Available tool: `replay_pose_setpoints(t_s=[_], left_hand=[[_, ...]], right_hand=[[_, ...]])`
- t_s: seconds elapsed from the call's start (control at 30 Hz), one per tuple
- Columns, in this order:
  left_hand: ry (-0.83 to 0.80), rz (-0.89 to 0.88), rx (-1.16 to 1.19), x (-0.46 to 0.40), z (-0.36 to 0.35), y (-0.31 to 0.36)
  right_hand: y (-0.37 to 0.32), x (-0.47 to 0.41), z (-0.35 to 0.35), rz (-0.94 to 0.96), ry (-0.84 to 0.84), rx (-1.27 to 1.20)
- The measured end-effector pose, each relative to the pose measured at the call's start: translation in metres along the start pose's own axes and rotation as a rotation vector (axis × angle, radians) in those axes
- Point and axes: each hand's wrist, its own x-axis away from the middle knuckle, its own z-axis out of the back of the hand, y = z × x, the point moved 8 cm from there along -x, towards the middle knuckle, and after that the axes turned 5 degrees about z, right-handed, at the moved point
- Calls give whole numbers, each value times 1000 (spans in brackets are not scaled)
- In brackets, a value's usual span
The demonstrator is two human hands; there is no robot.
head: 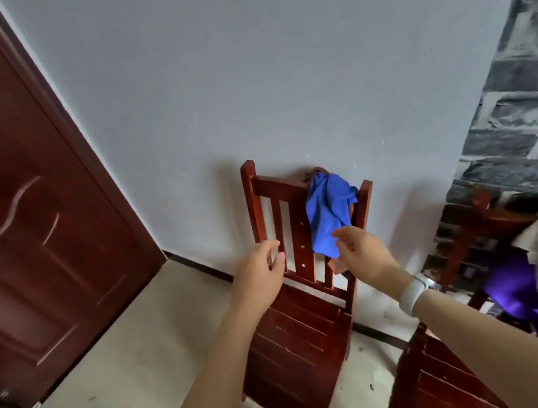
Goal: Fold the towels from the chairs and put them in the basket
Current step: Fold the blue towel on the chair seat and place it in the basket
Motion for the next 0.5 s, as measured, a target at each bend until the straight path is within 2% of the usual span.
replay_pose_setpoints(t_s=[0.17,0.33,0.43,0.5], left_hand=[[-166,-161,19,-109,-25,-11],[-284,-298,25,-182,-43,-25],[-363,-374,31,-210,-61,-23],[-412,-427,30,-221,-74,-15]], right_hand=[[19,-92,13,-167,276,262],[41,-154,-1,-379,197,613],[52,-170,-10,-437,210,663],[54,-173,-5,-442,312,596]])
